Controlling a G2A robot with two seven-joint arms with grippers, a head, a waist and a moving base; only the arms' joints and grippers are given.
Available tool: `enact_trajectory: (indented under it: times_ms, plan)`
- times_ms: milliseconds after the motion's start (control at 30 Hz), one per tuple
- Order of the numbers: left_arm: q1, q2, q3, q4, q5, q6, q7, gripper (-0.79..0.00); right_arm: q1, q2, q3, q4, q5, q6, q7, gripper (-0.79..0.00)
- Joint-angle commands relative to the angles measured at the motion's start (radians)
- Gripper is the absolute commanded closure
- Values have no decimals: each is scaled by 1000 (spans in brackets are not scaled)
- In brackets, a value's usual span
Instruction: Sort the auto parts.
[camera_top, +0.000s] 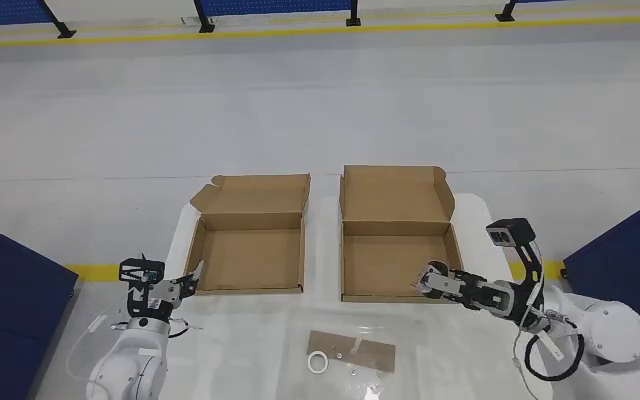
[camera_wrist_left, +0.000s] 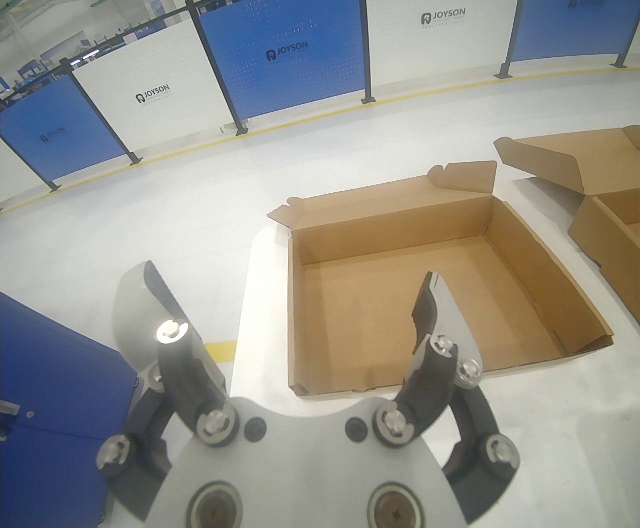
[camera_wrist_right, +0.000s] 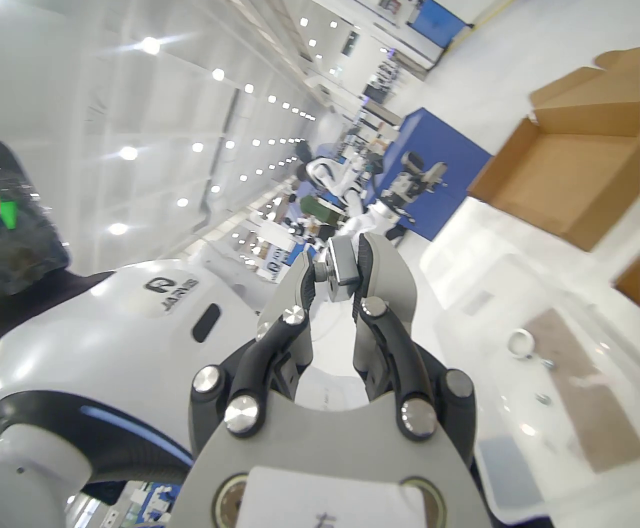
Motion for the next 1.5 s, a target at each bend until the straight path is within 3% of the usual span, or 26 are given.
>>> enact_trajectory:
  times_ms: [0,367,667,733,1133,1467]
  plan:
    - [0,0,0,0,0,0,0,-785,27,4,7,14,-100,12,2,0]
    - [0,0,0,0,0,0,0,-785,121,18,-27,54,-417,37,-43,0]
    - [0,0,0,0,0,0,0,-785,126,18,-30,57,-429,35,-52,0]
    - [0,0,0,0,0,0,0,-785,124,19,-41,45,-490,47,-57,0]
    - [0,0,0,0,0,0,0,-785,278,21,-265,138,-913,190,-51,0]
    - [0,0,0,0,0,0,0,-785,327,11,-367,216,-1052,257,-96,0]
